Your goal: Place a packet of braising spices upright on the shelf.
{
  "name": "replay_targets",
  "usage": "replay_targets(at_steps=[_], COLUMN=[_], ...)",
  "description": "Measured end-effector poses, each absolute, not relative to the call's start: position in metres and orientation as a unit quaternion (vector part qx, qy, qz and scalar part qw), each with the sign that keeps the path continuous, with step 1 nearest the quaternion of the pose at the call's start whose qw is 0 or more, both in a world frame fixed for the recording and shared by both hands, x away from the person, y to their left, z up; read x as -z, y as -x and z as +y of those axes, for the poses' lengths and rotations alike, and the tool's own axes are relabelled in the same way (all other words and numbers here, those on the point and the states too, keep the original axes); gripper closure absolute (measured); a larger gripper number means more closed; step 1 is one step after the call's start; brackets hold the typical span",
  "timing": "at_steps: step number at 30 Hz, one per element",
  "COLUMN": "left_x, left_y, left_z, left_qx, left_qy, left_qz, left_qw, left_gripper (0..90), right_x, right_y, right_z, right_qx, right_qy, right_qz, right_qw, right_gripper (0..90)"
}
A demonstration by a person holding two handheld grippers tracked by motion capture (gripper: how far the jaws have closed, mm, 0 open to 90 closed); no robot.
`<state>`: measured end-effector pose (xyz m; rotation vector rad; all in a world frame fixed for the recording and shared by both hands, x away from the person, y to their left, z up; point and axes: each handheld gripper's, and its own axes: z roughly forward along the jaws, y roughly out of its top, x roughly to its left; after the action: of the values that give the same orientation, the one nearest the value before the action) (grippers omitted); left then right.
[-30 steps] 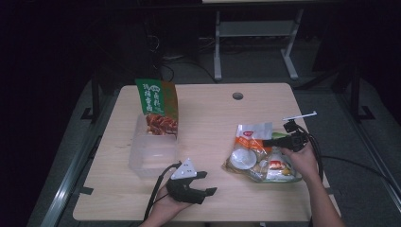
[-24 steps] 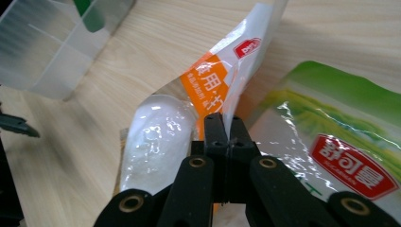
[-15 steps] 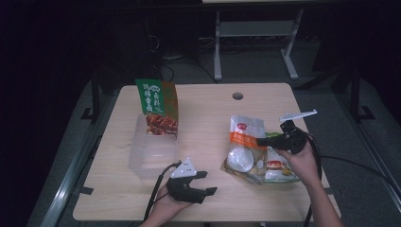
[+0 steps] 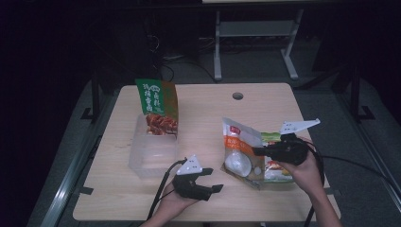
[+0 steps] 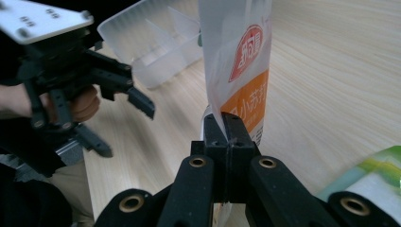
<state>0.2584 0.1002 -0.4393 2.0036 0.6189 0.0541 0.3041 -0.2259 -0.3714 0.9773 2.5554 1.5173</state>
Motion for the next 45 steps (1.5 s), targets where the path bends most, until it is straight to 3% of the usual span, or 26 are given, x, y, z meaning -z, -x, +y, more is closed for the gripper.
replay_targets(at_steps=[17, 23, 32, 45], left_x=[0.443, 0.447, 0.447, 0.443], left_y=[-0.314, -0.319, -0.309, -0.282], left_z=[0.066, 0.062, 0.071, 0.089], left_qx=[-0.003, 0.033, 0.029, -0.031], left_qy=[-0.815, -0.813, -0.803, -0.809], left_qz=[0.29, 0.273, 0.285, 0.291], left_qw=[0.502, 0.513, 0.523, 0.51], left_gripper=[33.0, 62.1, 85.0, 89.0], right_x=[0.374, 0.377, 0.381, 0.389], right_y=[-0.29, -0.291, -0.289, -0.294], right_z=[-0.225, -0.227, -0.224, -0.203], right_qx=[-0.491, -0.5, -0.5, -0.482], right_qy=[-0.262, -0.264, -0.263, -0.279], right_qz=[0.83, 0.825, 0.825, 0.831], right_qw=[0.007, -0.003, -0.002, 0.007], right_gripper=[89.6, 89.6, 89.5, 88.8])
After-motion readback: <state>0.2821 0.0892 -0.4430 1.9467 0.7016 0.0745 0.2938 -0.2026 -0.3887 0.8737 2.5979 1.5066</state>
